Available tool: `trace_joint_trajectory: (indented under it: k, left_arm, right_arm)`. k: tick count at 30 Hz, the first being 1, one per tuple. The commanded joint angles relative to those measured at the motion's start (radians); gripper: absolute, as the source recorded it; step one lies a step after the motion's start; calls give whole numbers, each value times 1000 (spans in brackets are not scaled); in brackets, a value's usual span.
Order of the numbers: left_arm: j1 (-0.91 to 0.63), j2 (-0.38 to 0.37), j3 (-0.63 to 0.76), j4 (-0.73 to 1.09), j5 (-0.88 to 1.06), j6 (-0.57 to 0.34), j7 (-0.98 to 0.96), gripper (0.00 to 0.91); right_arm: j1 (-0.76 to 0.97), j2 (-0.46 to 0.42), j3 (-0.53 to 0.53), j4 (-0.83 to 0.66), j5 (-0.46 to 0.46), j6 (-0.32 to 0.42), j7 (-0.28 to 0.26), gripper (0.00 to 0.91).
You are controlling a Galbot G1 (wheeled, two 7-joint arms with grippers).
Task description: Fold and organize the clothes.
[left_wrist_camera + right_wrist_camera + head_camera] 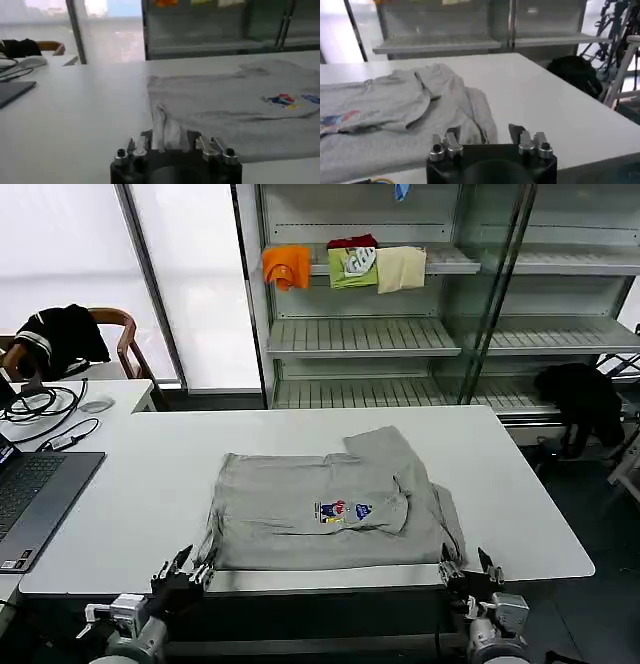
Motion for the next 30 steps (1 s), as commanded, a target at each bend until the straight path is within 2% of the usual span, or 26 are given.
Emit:
trace_joint_trajectory:
  k: [1,5,9,11,14,15,16,23,27,30]
  left_arm:
    - [-61,22,-56,-86,-41,16,-2,907]
    - [-156,102,-88,-91,-106,17,0,907]
    - [-261,199,-71,-68,-155,19,11,907]
    - [-339,250,-40,-25,-162,19,14,907]
    - [-424,288,11,47,-179,18,34,907]
    - [-443,300,21,71,-183,18,38,907]
    - [-481,317,46,113,-188,18,48,907]
    - [-712,346,200,302,-231,19,53,907]
    - [-811,336,260,413,-269,19,65,907]
    - [-862,312,292,518,-279,18,76,907]
  right_arm:
    - [94,-2,79,25,69,0,-2,907]
    - [224,-26,110,-15,107,-10,-20,907]
    - [390,-80,103,-113,122,-52,-23,907]
    - [470,-108,88,-163,143,-59,-26,907]
    - [611,-159,32,-244,178,-60,-41,907]
    - [611,-159,32,-244,178,-60,-41,907]
    - [686,-179,-7,-318,189,-60,-66,907]
    - [895,-175,-148,-540,194,-61,-144,907]
    - [1067,-131,-225,-703,169,-60,-178,907]
    - [1167,-79,-281,-882,118,-60,-217,907]
